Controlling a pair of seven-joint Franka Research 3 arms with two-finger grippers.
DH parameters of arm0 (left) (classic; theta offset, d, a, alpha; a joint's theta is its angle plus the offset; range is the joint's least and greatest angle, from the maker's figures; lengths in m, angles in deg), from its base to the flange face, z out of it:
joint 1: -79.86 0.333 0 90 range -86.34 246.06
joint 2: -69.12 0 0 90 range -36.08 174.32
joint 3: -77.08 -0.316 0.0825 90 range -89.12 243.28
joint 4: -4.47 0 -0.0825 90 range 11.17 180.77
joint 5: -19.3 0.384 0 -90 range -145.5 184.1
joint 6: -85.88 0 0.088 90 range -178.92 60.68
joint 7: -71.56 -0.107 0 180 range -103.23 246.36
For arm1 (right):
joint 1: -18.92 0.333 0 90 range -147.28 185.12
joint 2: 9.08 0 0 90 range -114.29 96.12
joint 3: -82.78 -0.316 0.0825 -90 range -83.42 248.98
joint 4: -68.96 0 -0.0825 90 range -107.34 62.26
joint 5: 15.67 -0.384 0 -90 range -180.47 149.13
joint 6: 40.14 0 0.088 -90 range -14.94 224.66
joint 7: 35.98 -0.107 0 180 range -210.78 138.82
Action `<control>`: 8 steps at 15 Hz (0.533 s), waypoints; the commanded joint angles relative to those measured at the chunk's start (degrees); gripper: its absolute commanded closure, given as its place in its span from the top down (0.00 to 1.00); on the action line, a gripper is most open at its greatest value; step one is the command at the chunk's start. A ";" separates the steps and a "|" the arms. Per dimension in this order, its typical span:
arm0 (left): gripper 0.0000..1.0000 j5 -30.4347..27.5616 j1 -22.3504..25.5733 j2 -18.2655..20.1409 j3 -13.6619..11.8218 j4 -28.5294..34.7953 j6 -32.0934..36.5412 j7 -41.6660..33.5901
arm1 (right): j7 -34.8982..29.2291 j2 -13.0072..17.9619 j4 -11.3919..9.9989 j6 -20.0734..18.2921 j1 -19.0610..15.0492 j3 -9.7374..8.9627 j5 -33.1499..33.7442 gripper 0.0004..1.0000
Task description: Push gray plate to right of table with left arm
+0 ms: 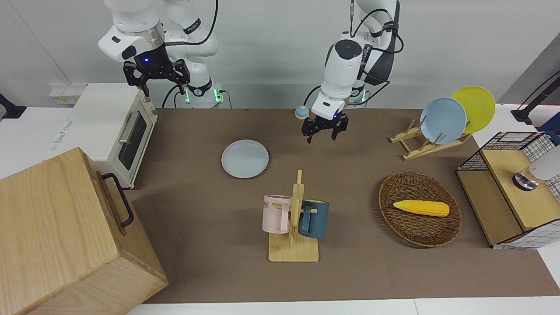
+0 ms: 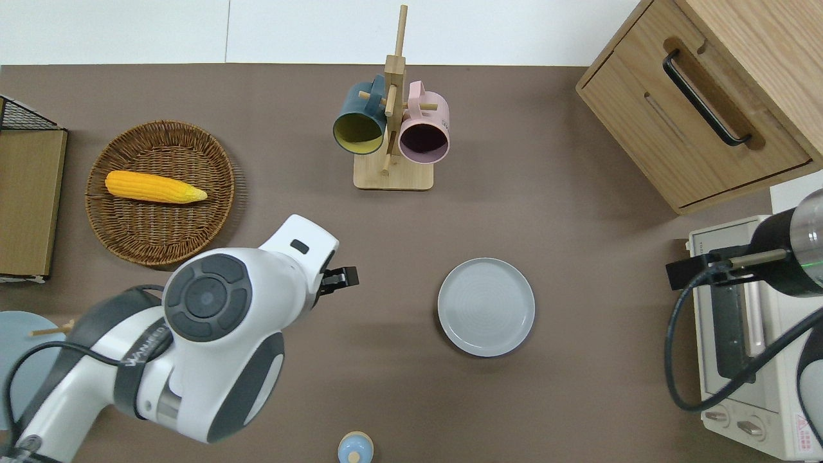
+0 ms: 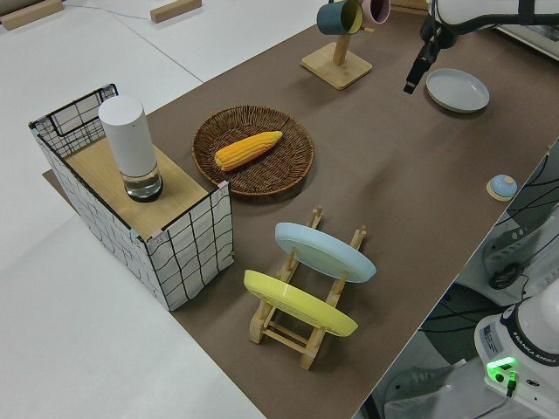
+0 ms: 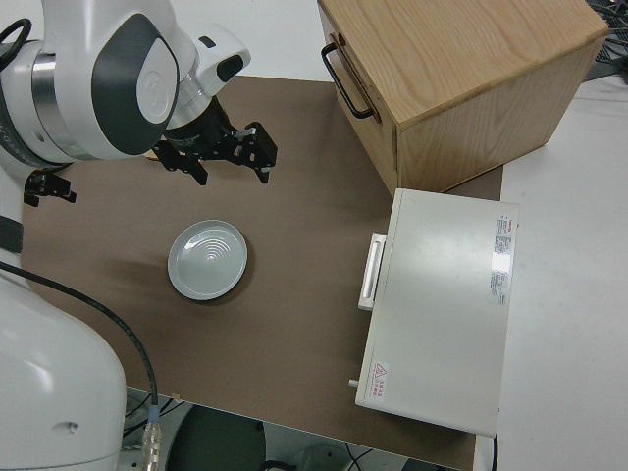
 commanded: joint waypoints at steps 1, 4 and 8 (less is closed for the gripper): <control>1.00 1.68 6.51 0.27 0.55 -5.59 7.56 -8.05 | 0.43 0.60 -0.23 -0.68 -0.46 -0.30 0.03 1.00; 1.00 1.59 10.38 0.27 0.47 -10.78 14.15 -13.60 | 0.43 0.60 -0.23 -0.68 -0.46 -0.30 -0.05 1.00; 1.00 2.29 13.55 1.93 0.20 -13.76 19.34 -15.62 | 0.43 0.60 -0.23 -0.68 -0.46 -0.30 0.03 1.00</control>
